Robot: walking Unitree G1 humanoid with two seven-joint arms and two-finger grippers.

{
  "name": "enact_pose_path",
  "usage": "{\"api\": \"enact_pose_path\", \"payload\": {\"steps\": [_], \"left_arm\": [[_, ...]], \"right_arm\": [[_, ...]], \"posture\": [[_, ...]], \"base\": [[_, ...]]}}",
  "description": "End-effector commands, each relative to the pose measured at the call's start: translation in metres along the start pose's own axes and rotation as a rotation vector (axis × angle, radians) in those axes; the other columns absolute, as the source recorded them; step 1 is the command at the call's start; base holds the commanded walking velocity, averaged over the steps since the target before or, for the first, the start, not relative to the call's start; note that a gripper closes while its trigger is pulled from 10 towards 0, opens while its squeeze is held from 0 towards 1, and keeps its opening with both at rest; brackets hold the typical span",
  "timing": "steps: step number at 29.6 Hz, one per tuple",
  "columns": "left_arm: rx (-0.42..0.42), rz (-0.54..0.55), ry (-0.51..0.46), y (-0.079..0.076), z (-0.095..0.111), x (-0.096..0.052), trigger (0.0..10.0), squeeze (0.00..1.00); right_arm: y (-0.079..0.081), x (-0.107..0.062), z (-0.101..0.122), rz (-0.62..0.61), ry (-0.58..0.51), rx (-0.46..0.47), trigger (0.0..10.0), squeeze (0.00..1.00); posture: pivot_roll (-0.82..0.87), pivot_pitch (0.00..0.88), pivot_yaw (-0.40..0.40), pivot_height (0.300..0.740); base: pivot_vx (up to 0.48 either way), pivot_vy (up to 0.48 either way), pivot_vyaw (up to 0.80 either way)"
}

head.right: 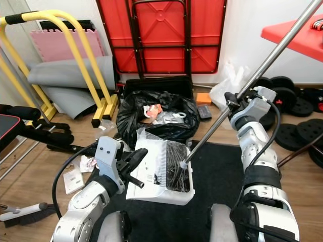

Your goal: Sweep floor

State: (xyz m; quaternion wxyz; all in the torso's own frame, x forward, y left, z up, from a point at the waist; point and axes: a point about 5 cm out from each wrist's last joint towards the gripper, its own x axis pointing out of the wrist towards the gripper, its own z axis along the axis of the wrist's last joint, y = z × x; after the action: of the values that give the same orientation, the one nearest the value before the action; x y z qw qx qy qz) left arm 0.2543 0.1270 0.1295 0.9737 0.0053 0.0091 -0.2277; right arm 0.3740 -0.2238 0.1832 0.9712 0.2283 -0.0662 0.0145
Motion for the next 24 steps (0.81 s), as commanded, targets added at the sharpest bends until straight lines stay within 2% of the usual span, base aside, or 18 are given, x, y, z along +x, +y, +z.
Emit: {"api": "enact_pose_path", "payload": {"steps": [1,20,24], "left_arm": [[0.002,0.120,-0.003,0.0081,0.0003,-0.0012,10.0,0.00],[0.001,0.127,-0.011,0.0094,0.0022,0.0001,10.0,0.00],[0.000,0.122,0.017,0.0086,-0.0004,0.0014,10.0,0.00]], "right_arm": [[0.0088,0.0036,0.0115,0.038,-0.053,0.028,10.0,0.00],[0.0108,0.0039,0.0109,0.045,-0.049,0.023,10.0,0.00],[0.0121,0.0041,0.0099,0.051,-0.044,0.021,10.0,0.00]], "posture": [[-0.14,0.000,-0.010,0.576],[-0.14,0.000,-0.015,0.636],[-0.14,0.000,-0.017,0.651]], "base": [[0.000,0.000,0.00],[0.000,0.000,0.00],[-0.480,0.000,0.00]]}}
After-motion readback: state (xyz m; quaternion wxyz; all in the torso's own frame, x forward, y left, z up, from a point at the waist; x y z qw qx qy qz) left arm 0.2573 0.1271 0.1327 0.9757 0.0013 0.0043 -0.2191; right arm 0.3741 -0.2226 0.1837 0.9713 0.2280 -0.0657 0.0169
